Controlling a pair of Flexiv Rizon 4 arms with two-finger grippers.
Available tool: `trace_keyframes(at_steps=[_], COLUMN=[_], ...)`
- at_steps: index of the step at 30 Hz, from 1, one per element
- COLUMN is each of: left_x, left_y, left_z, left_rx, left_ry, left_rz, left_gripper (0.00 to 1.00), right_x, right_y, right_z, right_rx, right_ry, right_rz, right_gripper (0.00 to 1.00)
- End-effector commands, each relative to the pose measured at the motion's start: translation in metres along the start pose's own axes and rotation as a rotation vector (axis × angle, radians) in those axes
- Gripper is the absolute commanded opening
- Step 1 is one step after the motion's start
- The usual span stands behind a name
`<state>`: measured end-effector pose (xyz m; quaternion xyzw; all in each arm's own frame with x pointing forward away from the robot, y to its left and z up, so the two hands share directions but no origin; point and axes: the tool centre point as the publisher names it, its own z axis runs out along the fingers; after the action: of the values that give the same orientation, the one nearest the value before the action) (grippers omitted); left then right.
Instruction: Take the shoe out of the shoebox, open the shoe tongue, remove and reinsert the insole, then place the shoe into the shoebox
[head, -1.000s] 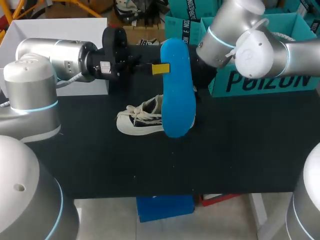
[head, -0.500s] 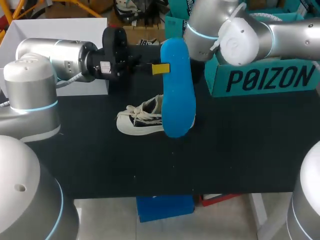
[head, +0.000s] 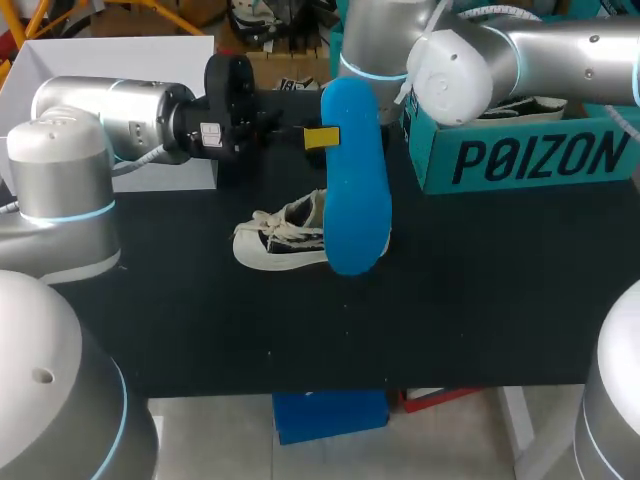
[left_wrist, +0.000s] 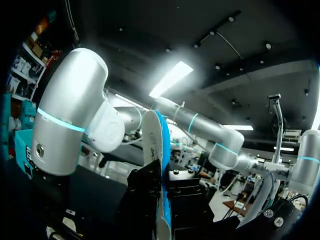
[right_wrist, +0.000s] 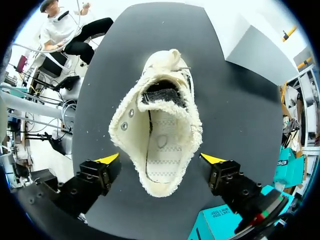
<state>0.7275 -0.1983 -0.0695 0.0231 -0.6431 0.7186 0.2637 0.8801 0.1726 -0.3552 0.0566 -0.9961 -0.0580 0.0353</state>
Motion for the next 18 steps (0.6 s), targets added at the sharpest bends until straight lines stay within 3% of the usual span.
trace_keyframes(at_steps=[1,5,8,18], left_x=[0.0,0.0,0.0,0.0], left_y=[0.001,0.001,0.001,0.001], left_z=[0.002,0.002,0.002,0.002], left_rx=[0.002,0.002,0.002,0.002], left_ry=[-0.004,-0.004,-0.004,-0.004], left_rz=[0.002,0.002,0.002,0.002], left_gripper=[0.0,0.0,0.0,0.0], right_x=[-0.001,0.0,0.001,0.003], right_y=[0.005,0.0,-0.002,-0.012], right_z=[0.0,0.0,-0.002,-0.008], right_rx=[0.038,-0.047,-0.054,-0.213], right_ry=[-0.007,-0.038,-0.058,-0.111], right_rz=[0.004,0.003,-0.032,-0.072], right_gripper=[1.0,1.0,1.0,1.0])
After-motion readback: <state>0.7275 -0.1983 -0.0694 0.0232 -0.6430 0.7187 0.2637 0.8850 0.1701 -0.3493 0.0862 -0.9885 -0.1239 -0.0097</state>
